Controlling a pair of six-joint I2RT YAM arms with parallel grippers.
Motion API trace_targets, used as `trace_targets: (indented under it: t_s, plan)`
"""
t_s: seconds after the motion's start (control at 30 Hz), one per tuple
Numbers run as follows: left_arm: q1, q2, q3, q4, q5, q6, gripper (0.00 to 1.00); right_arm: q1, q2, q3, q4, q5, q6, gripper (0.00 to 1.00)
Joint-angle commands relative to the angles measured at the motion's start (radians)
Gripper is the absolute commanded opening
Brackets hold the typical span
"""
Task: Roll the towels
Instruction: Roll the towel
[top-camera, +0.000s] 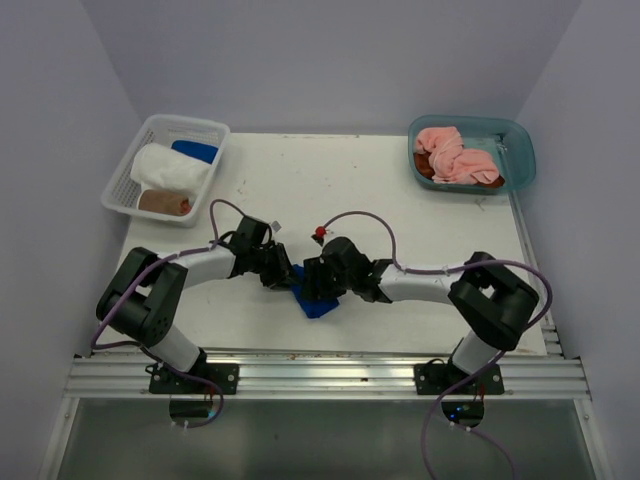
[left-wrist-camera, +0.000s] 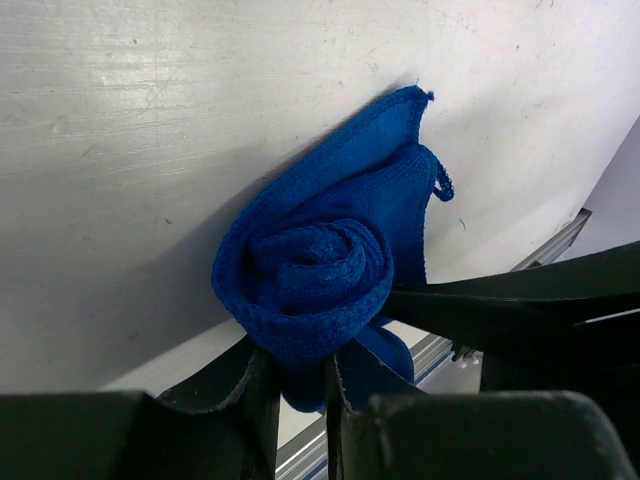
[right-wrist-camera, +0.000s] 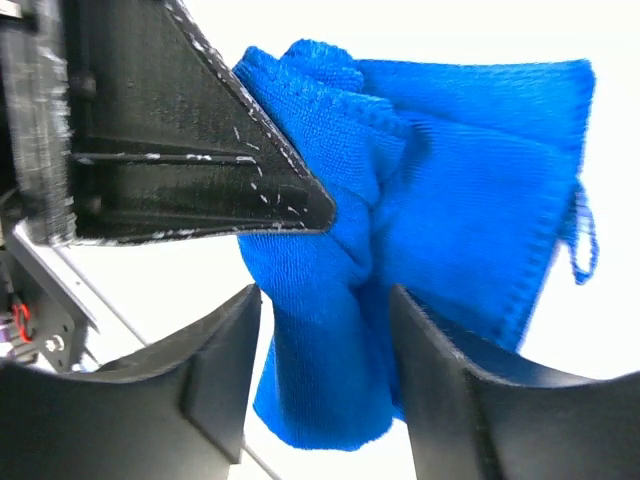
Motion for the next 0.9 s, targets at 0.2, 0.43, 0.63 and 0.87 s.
trace_targets:
  t_s: [0.2, 0.43, 0.63, 0.87]
  plan:
    - [-0.005, -0.029, 0.041, -0.026, -0.019, 0.002, 0.17, 0.054, -0.159, 0.085, -0.262, 0.286, -0.152, 0.60]
    - [-0.005, -0.007, 0.054, -0.038, -0.027, 0.004, 0.18, 0.288, -0.122, 0.218, -0.427, 0.630, -0.255, 0.58]
    - [-0.005, -0.012, 0.059, -0.045, -0.030, 0.002, 0.18, 0.385, -0.009, 0.314, -0.498, 0.788, -0.305, 0.58]
    - [-0.005, -0.018, 0.073, -0.062, -0.034, 0.005, 0.18, 0.440, 0.085, 0.385, -0.506, 0.825, -0.364, 0.57]
